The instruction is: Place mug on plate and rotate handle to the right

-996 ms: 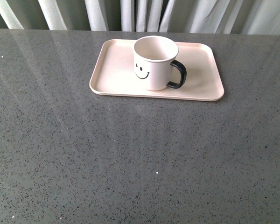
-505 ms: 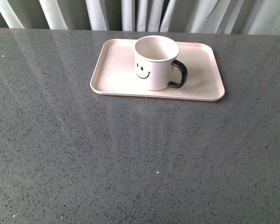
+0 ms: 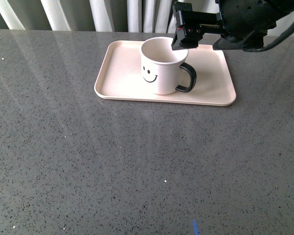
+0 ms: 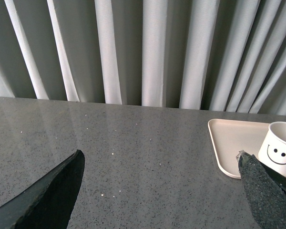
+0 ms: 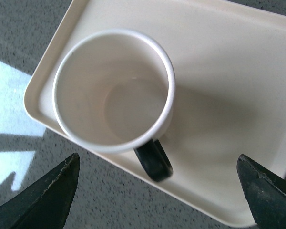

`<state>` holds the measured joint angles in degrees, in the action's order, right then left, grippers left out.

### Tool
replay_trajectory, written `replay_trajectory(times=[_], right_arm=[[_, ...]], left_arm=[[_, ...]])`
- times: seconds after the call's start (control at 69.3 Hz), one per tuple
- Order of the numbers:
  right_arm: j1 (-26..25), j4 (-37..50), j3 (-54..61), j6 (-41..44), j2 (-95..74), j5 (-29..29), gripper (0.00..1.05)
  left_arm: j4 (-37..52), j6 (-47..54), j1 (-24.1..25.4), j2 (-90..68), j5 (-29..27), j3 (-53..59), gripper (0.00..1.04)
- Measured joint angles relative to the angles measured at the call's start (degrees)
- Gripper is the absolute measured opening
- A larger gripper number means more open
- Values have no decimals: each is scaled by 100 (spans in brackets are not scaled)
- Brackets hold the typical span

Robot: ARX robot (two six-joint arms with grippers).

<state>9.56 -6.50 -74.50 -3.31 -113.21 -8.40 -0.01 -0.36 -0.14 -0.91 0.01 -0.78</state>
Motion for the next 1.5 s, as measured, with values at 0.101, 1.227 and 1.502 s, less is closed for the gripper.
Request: replay_trajectory(times=[0.101, 1.227, 1.502], right_arm=[[20, -227, -595, -289, -428, 144, 96], [280, -1029, -1880, -1091, -1611, 271, 41], [269, -1086, -1941, -1117, -1609, 212, 2]], left_arm=[[0, 0, -2, 0, 0, 0, 95], [0, 0, 0, 0, 0, 0, 95], [0, 0, -2, 0, 0, 0, 95]])
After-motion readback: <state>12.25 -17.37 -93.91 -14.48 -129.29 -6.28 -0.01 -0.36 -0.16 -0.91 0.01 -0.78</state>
